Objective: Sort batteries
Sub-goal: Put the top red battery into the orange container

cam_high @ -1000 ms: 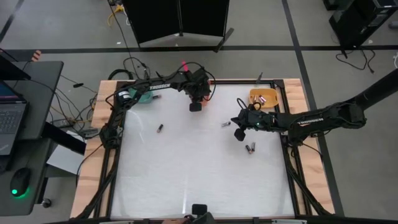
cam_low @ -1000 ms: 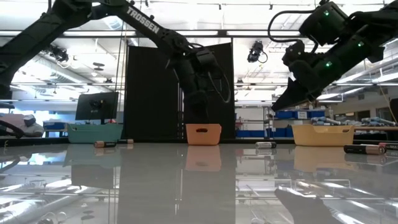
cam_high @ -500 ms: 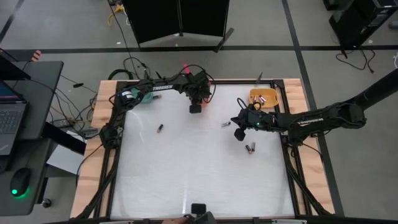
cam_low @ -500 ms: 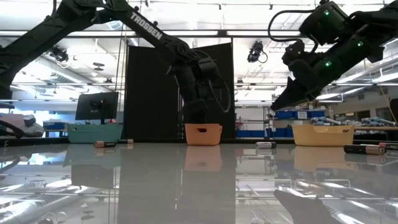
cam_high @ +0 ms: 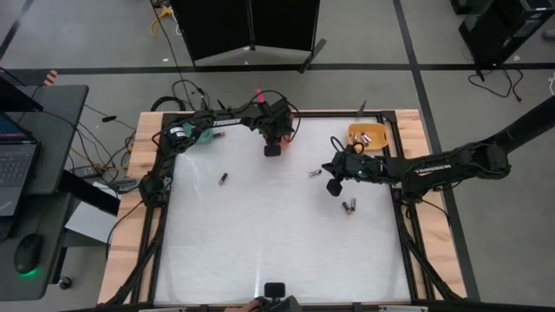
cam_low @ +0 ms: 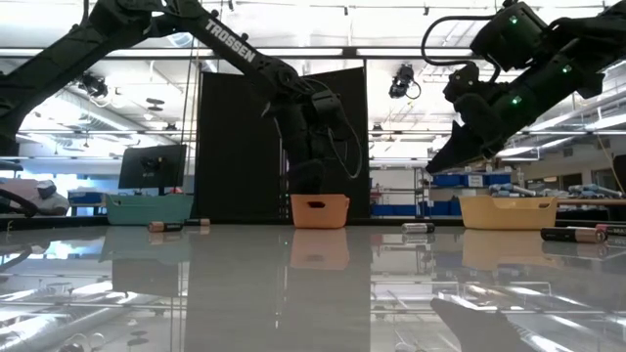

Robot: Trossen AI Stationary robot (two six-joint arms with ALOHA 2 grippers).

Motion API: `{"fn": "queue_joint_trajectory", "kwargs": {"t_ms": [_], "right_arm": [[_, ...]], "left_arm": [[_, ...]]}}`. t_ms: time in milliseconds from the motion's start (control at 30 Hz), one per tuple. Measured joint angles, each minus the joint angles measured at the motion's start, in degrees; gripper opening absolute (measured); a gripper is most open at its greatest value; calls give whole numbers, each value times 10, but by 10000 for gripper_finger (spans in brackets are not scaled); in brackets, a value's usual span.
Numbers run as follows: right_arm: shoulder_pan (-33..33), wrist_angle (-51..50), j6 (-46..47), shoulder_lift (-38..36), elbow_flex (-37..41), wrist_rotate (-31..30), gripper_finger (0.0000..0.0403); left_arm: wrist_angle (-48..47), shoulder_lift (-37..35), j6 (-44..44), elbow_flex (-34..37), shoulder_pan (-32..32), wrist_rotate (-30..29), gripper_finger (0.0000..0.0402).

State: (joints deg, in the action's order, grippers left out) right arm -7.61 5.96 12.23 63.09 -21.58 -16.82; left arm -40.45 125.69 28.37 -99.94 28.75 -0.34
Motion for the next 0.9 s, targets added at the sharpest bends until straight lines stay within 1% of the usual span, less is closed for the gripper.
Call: {"fn": "queue_joint_trajectory", "kwargs": {"t_ms": [167, 267, 533, 633, 800, 900], "right_arm": [[0, 0, -4, 0, 0, 0, 13], [0, 0, -4, 0, 0, 0, 16], [0, 0, 11, 0, 0, 0, 19], [0, 0, 11, 0, 0, 0, 19], [0, 0, 11, 0, 0, 0, 25], [0, 0, 11, 0, 0, 0, 28]], "left_arm": [[-6, -1, -3, 0, 0, 0, 72], [-29, -1, -3, -13, -1, -1, 73], [-38, -11, -3, -40, -12, -15, 76], [-52, -11, -3, -47, -15, -15, 93], [-73, -11, -3, -47, -14, -14, 139], [-75, -11, -2, -47, -14, -15, 157]]}}
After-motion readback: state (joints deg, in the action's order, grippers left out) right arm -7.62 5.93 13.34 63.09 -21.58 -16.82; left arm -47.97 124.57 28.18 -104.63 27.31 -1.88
